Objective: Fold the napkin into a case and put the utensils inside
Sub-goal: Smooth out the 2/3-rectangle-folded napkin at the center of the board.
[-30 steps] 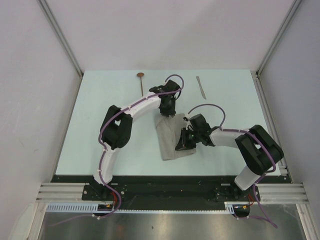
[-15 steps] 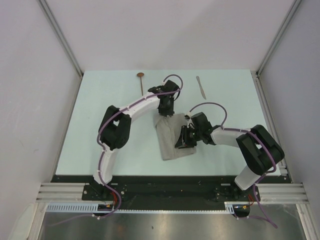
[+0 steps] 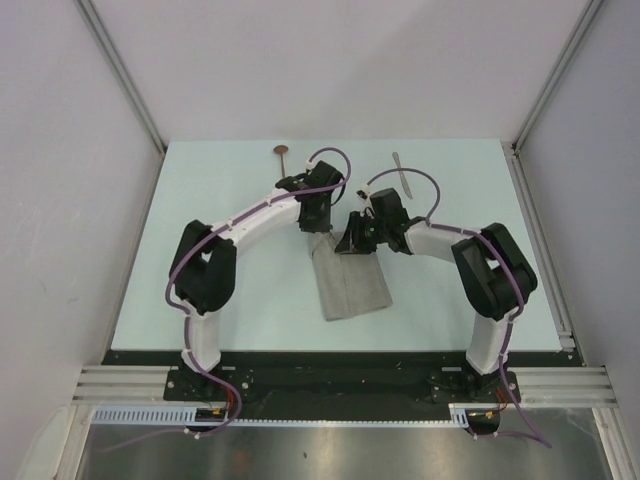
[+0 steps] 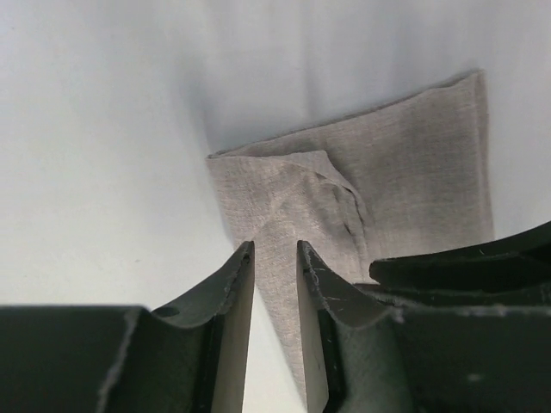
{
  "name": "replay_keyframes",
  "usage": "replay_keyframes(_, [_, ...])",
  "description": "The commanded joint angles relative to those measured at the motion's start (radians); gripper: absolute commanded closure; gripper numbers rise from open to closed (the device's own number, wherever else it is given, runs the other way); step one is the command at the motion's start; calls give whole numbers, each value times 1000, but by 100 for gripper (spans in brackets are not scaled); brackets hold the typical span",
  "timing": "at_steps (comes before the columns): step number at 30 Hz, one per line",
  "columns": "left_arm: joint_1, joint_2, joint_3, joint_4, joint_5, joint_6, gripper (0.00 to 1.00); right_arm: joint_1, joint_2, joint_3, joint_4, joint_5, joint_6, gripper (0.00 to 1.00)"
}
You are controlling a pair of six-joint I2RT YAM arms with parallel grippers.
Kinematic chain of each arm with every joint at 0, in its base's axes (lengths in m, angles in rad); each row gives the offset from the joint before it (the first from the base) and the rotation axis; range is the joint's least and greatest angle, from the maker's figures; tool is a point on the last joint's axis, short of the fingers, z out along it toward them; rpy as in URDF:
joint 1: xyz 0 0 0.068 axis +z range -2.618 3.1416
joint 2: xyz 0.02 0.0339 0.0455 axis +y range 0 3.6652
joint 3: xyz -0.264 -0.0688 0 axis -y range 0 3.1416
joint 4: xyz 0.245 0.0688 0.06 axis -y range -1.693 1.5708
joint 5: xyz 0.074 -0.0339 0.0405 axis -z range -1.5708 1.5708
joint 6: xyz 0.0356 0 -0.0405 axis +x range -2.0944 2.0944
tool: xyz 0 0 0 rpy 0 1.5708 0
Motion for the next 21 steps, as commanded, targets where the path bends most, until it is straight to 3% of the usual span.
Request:
replay_keyframes(1, [7,18,-6,0,-67,17,69,-8,65,85,79,-8,16,75])
replay_keyframes(7, [7,39,-14,7,-76,14,65,-7,163,116,139,-14,56,75])
replay_keyframes(21, [-2,148,61,3,-55,9,65,-39,250,173,190,10,107,81])
